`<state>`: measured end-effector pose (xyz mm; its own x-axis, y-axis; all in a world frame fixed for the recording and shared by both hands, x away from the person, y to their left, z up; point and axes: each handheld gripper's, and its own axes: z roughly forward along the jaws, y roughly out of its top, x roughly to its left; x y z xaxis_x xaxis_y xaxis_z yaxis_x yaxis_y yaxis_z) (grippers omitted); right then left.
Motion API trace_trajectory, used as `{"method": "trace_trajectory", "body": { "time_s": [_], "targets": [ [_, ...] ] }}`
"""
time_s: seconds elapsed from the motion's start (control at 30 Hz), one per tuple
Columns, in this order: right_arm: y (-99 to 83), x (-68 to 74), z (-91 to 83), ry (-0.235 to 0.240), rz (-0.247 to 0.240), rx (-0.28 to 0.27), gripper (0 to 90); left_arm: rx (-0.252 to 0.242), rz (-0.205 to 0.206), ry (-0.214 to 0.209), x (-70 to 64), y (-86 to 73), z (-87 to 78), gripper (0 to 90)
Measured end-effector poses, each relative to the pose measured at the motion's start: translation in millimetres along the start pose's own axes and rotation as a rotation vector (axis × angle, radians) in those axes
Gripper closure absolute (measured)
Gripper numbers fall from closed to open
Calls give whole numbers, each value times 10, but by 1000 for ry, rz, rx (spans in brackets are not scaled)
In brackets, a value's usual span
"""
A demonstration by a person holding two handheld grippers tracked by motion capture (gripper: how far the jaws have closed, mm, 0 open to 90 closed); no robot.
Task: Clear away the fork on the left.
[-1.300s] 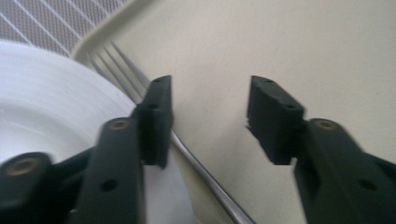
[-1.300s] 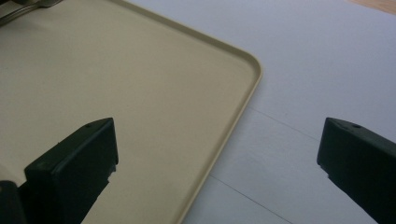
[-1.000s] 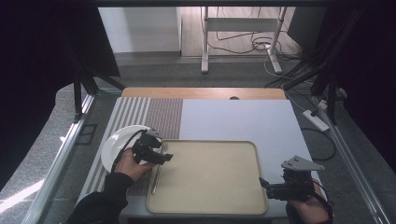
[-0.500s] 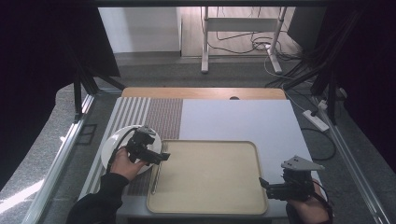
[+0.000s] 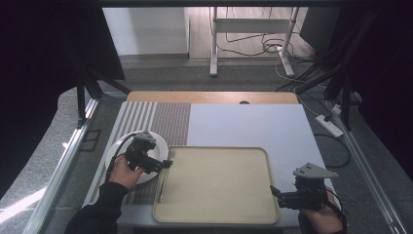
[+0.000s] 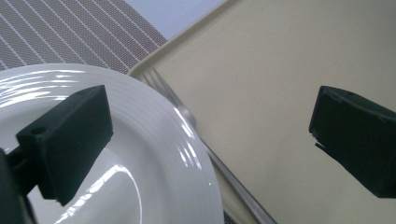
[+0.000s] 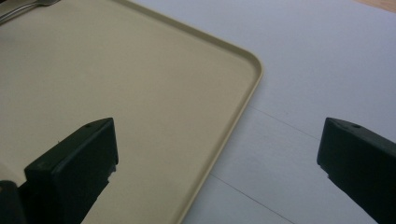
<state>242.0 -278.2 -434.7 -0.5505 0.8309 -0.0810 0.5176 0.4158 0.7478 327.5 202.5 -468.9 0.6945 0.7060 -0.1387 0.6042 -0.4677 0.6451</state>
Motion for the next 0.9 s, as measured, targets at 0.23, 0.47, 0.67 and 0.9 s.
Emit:
{"method": "trace_trajectory", "body": {
  "time_s": [0.23, 0.47, 0.67, 0.9],
  "targets": [
    [0, 0, 0, 1, -2, 1, 0, -17, -15, 11, 0, -59, -106, 0],
    [2, 3, 5, -1, 0, 3, 0, -64, -30, 27, 14, -165, -244, 0],
    [2, 3, 7, -2, 1, 5, 0, -93, -49, 22, 20, -224, -323, 0],
    [2, 4, 7, -1, 1, 6, 0, -95, -69, 32, 21, -297, -372, 0]
  ]
}}
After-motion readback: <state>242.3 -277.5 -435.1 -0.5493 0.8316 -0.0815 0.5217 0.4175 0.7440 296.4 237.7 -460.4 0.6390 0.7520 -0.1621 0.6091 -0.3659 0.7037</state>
